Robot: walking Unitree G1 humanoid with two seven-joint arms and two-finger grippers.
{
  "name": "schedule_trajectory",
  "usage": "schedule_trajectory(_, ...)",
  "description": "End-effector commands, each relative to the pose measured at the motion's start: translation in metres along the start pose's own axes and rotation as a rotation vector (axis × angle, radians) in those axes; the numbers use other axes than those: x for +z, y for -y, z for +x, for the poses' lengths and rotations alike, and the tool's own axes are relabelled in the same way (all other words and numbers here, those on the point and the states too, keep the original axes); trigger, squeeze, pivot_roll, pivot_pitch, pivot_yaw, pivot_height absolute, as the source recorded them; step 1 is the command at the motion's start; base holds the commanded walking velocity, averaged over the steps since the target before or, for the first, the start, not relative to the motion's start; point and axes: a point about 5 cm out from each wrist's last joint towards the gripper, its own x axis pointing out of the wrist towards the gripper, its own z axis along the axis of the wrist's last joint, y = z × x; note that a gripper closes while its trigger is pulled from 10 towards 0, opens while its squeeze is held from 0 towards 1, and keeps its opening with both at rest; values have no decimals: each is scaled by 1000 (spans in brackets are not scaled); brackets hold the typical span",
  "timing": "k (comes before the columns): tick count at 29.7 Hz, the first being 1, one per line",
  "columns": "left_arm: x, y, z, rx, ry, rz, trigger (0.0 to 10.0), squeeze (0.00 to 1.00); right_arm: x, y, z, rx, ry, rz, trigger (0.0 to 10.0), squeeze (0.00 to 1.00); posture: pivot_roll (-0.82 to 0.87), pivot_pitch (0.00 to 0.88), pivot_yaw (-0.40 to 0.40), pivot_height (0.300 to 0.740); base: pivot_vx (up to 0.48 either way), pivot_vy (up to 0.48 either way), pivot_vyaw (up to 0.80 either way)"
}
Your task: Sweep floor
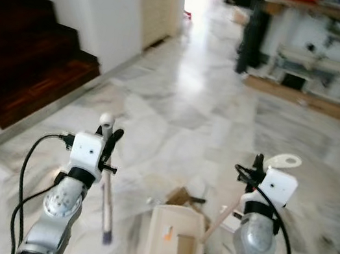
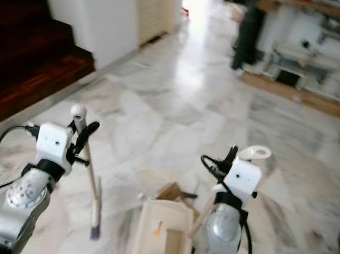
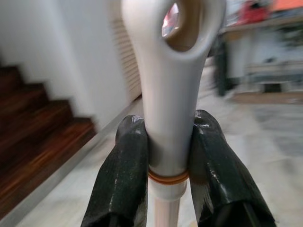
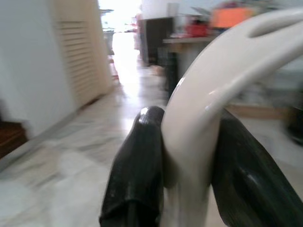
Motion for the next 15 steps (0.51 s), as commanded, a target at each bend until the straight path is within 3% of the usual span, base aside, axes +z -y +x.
schedule_trajectory(1, 7, -2, 1, 6, 24, 15, 10000, 0, 10, 0, 2, -2, 42, 20, 10000, 0, 83, 22, 57, 740, 0, 0, 800)
schedule_trajectory(8, 4, -3, -1, 11, 11, 16, 10000, 0, 10, -1, 3, 1, 38, 20, 10000, 0, 84, 33, 55, 740, 0, 0, 800)
schedule_trajectory(15, 2, 0, -5, 17, -17, -1, 10000, 0, 8, 6, 4, -26, 9, 66, 10000, 0, 98, 63, 48, 740, 0, 0, 0)
